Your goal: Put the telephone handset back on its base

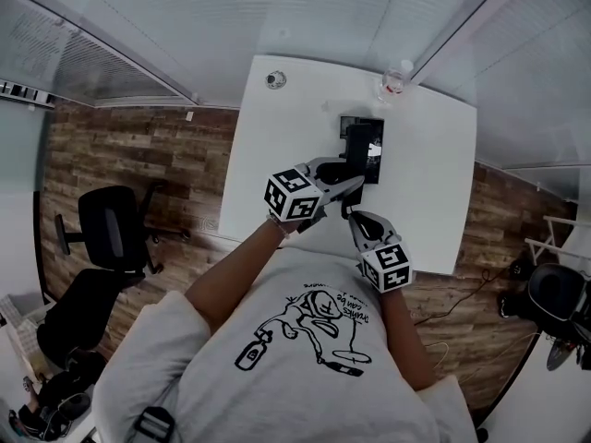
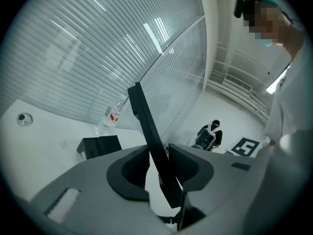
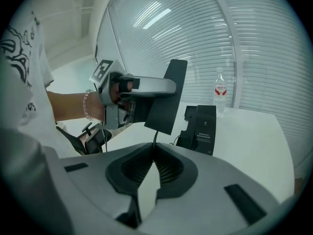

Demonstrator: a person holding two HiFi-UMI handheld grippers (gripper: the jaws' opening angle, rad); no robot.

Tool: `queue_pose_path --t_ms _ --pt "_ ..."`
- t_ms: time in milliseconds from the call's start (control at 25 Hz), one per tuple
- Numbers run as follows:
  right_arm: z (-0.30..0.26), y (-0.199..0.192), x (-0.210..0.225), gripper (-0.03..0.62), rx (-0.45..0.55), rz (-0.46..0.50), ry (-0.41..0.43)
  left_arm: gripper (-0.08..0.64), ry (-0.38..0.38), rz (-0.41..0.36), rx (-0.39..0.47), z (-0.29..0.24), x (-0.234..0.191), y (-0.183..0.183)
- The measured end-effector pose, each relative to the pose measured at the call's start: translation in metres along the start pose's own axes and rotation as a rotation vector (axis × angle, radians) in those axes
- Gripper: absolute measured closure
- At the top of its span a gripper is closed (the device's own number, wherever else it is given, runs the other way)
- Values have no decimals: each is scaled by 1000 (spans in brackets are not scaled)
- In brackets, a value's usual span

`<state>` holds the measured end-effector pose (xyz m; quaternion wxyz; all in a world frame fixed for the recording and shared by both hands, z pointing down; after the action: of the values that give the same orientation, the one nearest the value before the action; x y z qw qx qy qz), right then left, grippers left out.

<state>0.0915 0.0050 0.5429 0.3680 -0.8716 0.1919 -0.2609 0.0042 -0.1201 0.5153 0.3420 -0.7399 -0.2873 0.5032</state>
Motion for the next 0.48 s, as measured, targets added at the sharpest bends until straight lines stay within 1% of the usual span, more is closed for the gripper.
queue_pose_path --t_ms 160,360,480 --pt "0 -3 4 577 16 -48 2 433 -16 96 20 -4 -16 -10" --pt "-2 -7 7 577 30 -77 14 431 -34 160 6 -11 -31 -21" --pt "-1 -9 8 577 30 -92 22 425 -54 215 -11 -15 -38 -30"
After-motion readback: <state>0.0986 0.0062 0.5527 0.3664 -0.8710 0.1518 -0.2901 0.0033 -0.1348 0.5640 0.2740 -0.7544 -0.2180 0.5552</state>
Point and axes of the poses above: the fingertips, and each gripper's own axes: z backward along the fingers, x to its right, y out of its top, the point moved 7 cm from there along z, backward along the fingers, and after that the axes turned 5 degrees about y, right-handed, at the moved point
